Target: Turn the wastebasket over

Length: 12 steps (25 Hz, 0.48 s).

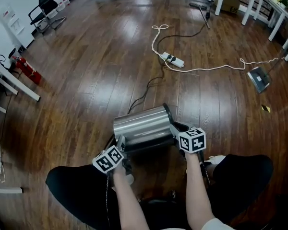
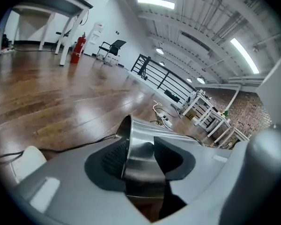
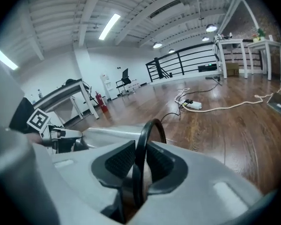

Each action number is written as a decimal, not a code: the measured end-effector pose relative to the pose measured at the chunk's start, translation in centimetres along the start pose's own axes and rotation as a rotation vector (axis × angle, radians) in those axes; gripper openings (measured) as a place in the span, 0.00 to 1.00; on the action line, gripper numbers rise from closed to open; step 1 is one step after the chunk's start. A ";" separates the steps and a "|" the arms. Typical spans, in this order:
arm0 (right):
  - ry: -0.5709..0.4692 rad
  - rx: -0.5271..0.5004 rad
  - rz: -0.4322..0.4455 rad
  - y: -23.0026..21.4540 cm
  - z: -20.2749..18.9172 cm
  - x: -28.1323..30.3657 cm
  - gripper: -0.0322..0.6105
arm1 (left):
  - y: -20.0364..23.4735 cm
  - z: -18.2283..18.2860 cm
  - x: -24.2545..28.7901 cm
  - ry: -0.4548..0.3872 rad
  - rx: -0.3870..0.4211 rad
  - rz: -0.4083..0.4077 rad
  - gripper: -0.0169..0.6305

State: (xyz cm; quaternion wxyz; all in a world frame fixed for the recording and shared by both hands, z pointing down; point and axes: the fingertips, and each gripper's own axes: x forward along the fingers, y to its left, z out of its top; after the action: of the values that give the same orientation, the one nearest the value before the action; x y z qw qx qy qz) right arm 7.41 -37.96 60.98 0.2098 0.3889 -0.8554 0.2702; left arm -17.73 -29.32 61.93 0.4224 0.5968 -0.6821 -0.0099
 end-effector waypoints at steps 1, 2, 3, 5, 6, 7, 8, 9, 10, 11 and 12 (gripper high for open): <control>-0.016 0.008 0.000 0.0 0.1 0.1 0.15 | -0.1 0.1 -0.1 0.000 0.012 0.004 0.33; -0.034 0.014 -0.013 -0.1 0.3 0.1 0.15 | -0.4 0.4 -0.3 -0.005 0.038 0.012 0.32; -0.052 0.024 -0.030 -0.5 0.4 0.1 0.15 | -0.9 0.8 -0.5 -0.015 0.078 0.017 0.32; -0.087 0.088 -0.057 -1.9 0.6 -0.4 0.15 | -3.1 2.0 -0.7 -0.038 0.182 -0.002 0.28; -0.106 0.143 -0.066 -2.8 0.6 -0.8 0.15 | -4.7 2.8 -0.7 -0.053 0.240 -0.021 0.27; -0.127 0.203 -0.076 -3.8 0.5 -1.2 0.14 | -6.5 3.6 -0.7 -0.069 0.299 -0.043 0.25; -0.148 0.263 -0.090 -4.8 0.2 -1.6 0.14 | -8.5 4.4 -0.7 -0.085 0.357 -0.065 0.24; -0.172 0.325 -0.103 -5.7 -0.4 -1.8 0.14 | -10.6 5.1 -0.6 -0.096 0.417 -0.088 0.23; -0.198 0.395 -0.111 -6.5 -1.1 -1.9 0.15 | -12.6 5.6 -0.4 -0.102 0.483 -0.113 0.22; -0.226 0.472 -0.112 -7.2 -2.1 -1.9 0.14 | -14.5 6.0 -0.1 -0.102 0.555 -0.138 0.22; -0.252 0.552 -0.106 -7.7 -3.1 -1.8 0.15 | -16.4 6.2 0.2 -0.097 0.631 -0.165 0.21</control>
State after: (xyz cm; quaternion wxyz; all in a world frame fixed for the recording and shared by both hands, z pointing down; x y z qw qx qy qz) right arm 14.94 -39.27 64.69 0.0024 0.5058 -0.7475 0.4306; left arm -8.14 -37.24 49.56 0.1813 0.7504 -0.6202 0.1391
